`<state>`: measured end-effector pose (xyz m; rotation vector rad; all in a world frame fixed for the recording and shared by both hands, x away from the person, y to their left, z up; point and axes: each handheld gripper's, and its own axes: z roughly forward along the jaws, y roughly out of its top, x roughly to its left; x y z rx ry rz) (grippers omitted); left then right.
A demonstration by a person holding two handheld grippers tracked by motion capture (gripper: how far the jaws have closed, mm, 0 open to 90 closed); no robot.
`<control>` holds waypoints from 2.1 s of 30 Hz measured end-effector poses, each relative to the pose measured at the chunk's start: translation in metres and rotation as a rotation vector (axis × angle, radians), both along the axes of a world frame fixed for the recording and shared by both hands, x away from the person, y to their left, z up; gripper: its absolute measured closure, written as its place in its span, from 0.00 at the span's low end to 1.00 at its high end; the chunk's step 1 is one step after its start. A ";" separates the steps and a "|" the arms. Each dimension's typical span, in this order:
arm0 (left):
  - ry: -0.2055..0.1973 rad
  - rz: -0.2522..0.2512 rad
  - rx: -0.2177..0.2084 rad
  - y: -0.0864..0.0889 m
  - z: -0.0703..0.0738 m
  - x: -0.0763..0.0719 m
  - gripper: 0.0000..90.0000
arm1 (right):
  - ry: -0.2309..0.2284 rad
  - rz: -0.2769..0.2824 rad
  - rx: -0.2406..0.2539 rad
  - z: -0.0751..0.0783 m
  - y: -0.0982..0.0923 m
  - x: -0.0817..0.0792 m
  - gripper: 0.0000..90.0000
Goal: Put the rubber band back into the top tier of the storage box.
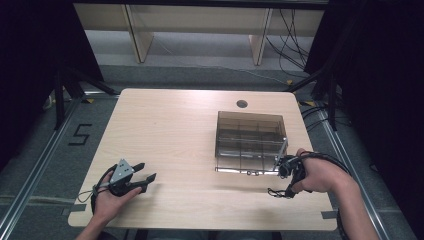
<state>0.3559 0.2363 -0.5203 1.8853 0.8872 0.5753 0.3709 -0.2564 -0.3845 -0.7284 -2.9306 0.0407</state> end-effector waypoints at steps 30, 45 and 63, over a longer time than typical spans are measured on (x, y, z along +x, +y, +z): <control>0.001 -0.002 -0.008 -0.001 -0.001 0.000 0.42 | -0.020 -0.043 -0.005 0.017 -0.007 0.007 0.98; 0.000 -0.007 -0.010 0.000 -0.001 0.001 0.42 | -0.046 -0.046 -0.008 0.030 -0.007 0.014 0.98; -0.002 -0.008 -0.010 0.000 -0.001 0.001 0.42 | -0.070 -0.035 0.000 0.040 -0.004 0.026 0.98</control>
